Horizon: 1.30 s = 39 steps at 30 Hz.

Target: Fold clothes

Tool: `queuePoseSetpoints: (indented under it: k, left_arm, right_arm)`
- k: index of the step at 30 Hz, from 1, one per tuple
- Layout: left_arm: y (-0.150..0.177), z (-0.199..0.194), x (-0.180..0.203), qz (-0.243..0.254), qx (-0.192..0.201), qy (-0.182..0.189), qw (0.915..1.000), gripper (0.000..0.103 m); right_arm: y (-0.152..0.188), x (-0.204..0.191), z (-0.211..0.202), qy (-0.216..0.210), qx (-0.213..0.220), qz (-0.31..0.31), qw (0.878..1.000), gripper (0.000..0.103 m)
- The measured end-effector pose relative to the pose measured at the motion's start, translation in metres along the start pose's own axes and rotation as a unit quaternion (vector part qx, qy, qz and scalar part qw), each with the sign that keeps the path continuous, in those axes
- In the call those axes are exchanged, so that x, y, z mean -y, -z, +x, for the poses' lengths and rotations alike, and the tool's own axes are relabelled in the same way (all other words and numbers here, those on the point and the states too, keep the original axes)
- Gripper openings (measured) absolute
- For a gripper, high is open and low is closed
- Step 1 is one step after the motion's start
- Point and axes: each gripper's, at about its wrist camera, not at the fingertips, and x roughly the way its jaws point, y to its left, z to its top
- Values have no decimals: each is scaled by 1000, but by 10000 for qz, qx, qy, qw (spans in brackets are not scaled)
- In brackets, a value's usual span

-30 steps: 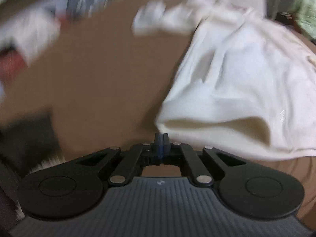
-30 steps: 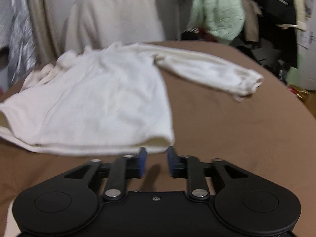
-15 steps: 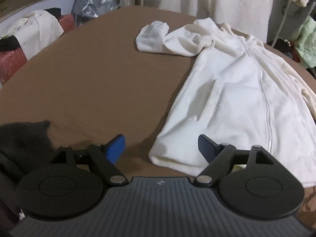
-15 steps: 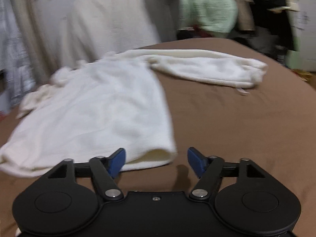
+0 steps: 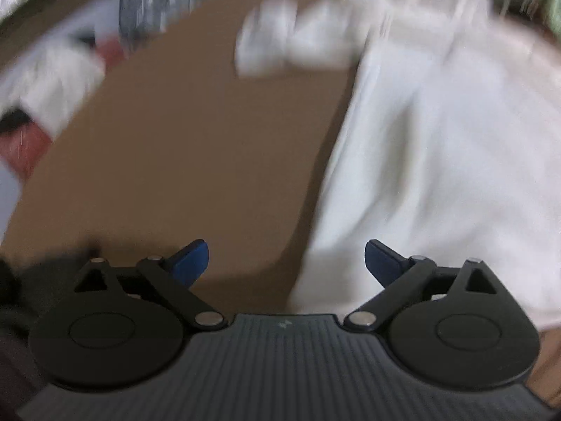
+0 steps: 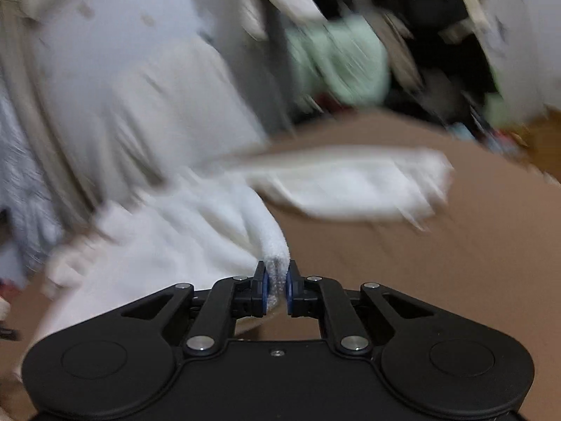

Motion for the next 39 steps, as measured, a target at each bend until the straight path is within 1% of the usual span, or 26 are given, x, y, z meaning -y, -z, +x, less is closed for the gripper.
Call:
queuePoseSetpoints:
  k: [1,2,6,8,10,11,12,13,14,15,16,17,18,19,21,22,24,25,27,29,31,32,34,35,38,39]
  left_arm:
    - [7,10,-1,-42,-184,111,9998,97]
    - [11,15,-2,-78,-200,171,9996,97]
    - [5,15,-3,-154,-57,106,9998,99]
    - [-3,16,2,11,175,-16,9998,100]
    - [-6,25,13,423,480,-94,9979,102]
    - [-5,33,19,708,512,-32,9962,97]
    - [-4,37,22,845,528,198,9948,66]
    - [-6,34,21,763,517,685,9934,8]
    - [-8,25,21,727,555,844,9922,8]
    - [-10,14,23,775,631,729,9923,8]
    - [-10,-2,23,906,916,507,9904,8]
    - [-8,-21,23,1088,1334,215,9848,8]
    - [-5,-41,19,1136,1651,109,9797,8]
    - [-1,-51,11,1040,1730,127,9793,8]
    - [9,-59,-6,776,1667,168,9828,8]
    - [14,-53,-8,731,1506,119,9858,8]
    - [25,-28,-7,758,1009,-69,9920,8]
    - [31,-21,-4,806,894,-185,9926,8]
    - [38,-30,2,962,1077,-389,9888,8]
    - [37,-44,4,1084,1283,-484,9846,8]
    - [33,-46,3,1157,1292,-538,9834,8]
    - [30,-38,3,1103,1106,-459,9867,8]
    - [24,-22,3,966,701,-174,9927,8]
    - [25,-20,4,950,633,-105,9934,8]
    - [32,-22,14,1177,722,-286,9900,9]
    - [31,-24,13,1099,711,-266,9910,12]
  right_arm:
    - [7,5,6,14,-99,134,9999,10]
    - [13,10,12,28,-199,267,9994,10]
    - [39,29,35,85,-595,800,9950,11]
    - [37,25,36,82,-616,596,9963,11]
    - [36,22,34,35,-593,456,9972,12]
    - [36,23,35,24,-594,446,9972,12]
    - [38,24,36,19,-600,456,9972,12]
    - [39,26,37,14,-607,467,9971,13]
    - [40,27,38,10,-613,477,9970,13]
    - [37,26,38,12,-619,435,9971,13]
    - [33,24,38,18,-624,369,9974,13]
    - [27,23,33,-70,-506,342,9981,13]
    - [20,22,26,-201,-334,331,9987,12]
    - [14,27,13,-648,-46,609,9960,12]
    - [6,43,-6,-1330,237,1254,9829,11]
    - [7,41,-7,-1297,180,1152,9847,11]
    - [12,31,-3,-932,-80,576,9939,11]
    - [18,25,3,-777,-273,358,9960,11]
    - [23,12,3,-729,-392,212,9963,11]
    - [14,5,-17,-1290,-36,189,9915,11]
    - [6,3,-37,-1500,236,46,9884,11]
    - [8,2,-37,-1304,184,-196,9911,11]
    - [18,-1,-26,-668,-75,-819,9944,11]
    - [24,1,-19,-416,-260,-885,9949,11]
    - [29,9,-9,-302,-540,-624,9961,11]
    - [29,7,-8,-198,-587,-672,9958,15]
